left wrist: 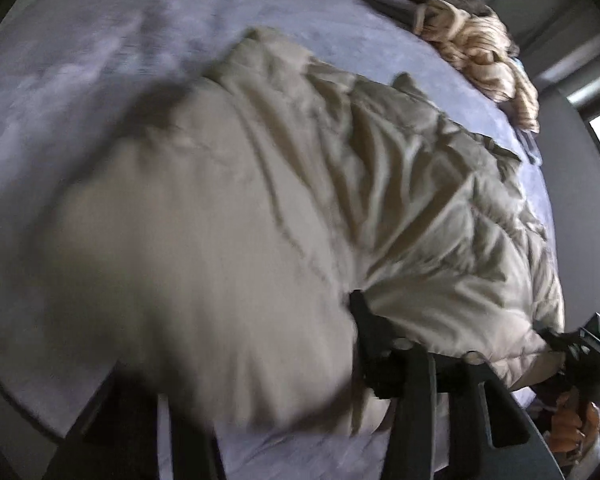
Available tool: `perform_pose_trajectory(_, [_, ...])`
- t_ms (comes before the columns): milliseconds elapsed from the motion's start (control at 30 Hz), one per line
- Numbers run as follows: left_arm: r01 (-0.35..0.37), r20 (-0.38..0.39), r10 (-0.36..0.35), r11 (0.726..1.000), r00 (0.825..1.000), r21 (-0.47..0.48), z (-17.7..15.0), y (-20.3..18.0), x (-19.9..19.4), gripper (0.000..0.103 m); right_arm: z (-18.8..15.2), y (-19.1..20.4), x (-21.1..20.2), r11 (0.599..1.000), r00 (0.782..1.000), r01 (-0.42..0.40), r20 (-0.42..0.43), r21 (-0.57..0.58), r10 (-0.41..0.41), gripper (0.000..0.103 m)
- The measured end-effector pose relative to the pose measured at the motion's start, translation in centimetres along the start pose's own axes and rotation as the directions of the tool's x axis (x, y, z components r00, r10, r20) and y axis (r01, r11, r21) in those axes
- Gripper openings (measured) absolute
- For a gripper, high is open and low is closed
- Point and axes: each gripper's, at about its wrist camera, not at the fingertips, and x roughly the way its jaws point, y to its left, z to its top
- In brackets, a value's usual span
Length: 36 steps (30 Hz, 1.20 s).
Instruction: Fold large clothes
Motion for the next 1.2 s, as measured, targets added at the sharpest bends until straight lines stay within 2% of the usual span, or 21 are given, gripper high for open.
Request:
perform_pose_trajectory(67, [-0.01,-0.002,0.01,1.0,1.0,-0.003,-0.5,0.9,-1.1,0.05,-0.3,0.2,-0.7,0.999,1.0,0.023,-0.01,-0.027,-0.023,0.041])
perform_pose_trajectory(233, [-0.088,0.029,0.089,0.996,0.996,-0.016,-1.6,3.1,-4.4,0.05,-0.5,1.6,-1.5,0.992,0.995,0.088,-0.035,-0.087,-0.091,0.043])
perform_pose_trajectory(333, [-0.211,0.102,0.213,0.977,0.972,-0.025,-1.9,3.8,-6.7,0.05,-1.3,2.2,-2.5,0.981,0.988,0.127,-0.064,-0.149,-0.138,0.043])
perform_pose_trajectory(367, [-0.218,0.118,0.22,0.975,0.968,-0.032,-1.9,4.0,-7.2,0.05,-1.8,2.5,-2.9,0.974,0.986,0.138,-0.072,-0.181,-0.153,0.039])
perform_pose_trajectory(433, [-0.202,0.141,0.207,0.978,0.968,-0.053,-1.8,4.4,-7.9,0.05,-2.7,3.2,-3.6,0.958,0.983,0.14,-0.078,-0.251,-0.164,0.036])
perform_pose_trajectory(500, [-0.196,0.138,0.202,0.979,0.97,-0.052,-1.5,4.4,-7.6,0.05,-3.6,4.1,-4.5,0.939,0.987,0.11,-0.077,-0.325,-0.142,0.034])
perform_pose_trajectory(567, [-0.184,0.132,0.185,0.983,0.974,-0.024,-1.1,3.5,-6.4,0.05,-3.9,5.3,-5.2,0.92,0.991,0.107,-0.036,-0.376,-0.13,0.034])
perform_pose_trajectory(667, [-0.199,0.078,0.196,0.979,0.977,0.036,-1.0,2.1,-3.4,0.05,-3.4,6.5,-5.7,0.884,0.981,0.195,0.079,-0.425,-0.179,0.034])
perform_pose_trajectory(767, [-0.242,0.0,0.242,0.97,0.97,0.035,-1.3,1.8,0.3,0.051,-2.1,6.1,-4.9,0.847,0.947,0.32,0.148,-0.425,-0.284,0.034])
perform_pose_trajectory(800, [-0.244,-0.012,0.244,0.97,0.97,0.022,-1.5,2.1,0.9,0.054,-1.4,5.3,-4.2,0.839,0.934,0.357,0.15,-0.411,-0.324,0.034])
perform_pose_trajectory(867, [-0.268,-0.012,0.268,0.963,0.963,-0.009,-1.7,2.4,1.2,0.067,-0.4,3.0,-3.7,0.844,0.924,0.382,0.124,-0.376,-0.363,0.034])
perform_pose_trajectory(933, [-0.259,-0.02,0.258,0.965,0.966,-0.047,-1.8,2.8,0.9,0.067,0.2,1.3,-3.2,0.855,0.915,0.4,0.094,-0.33,-0.392,0.032])
perform_pose_trajectory(1033, [-0.267,-0.015,0.267,0.961,0.964,-0.064,-1.9,2.9,-0.4,0.067,0.0,0.3,-3.9,0.867,0.916,0.396,0.063,-0.304,-0.396,0.032])
perform_pose_trajectory(1133, [-0.265,-0.006,0.265,0.964,0.964,-0.009,-1.9,2.4,-2.0,0.067,-0.5,1.2,-4.6,0.849,0.912,0.403,0.067,-0.341,-0.406,0.032])
perform_pose_trajectory(1200, [-0.263,0.0,0.263,0.964,0.965,0.03,-1.6,2.2,-2.9,0.067,-1.1,2.5,-5.1,0.845,0.919,0.387,0.084,-0.37,-0.384,0.034])
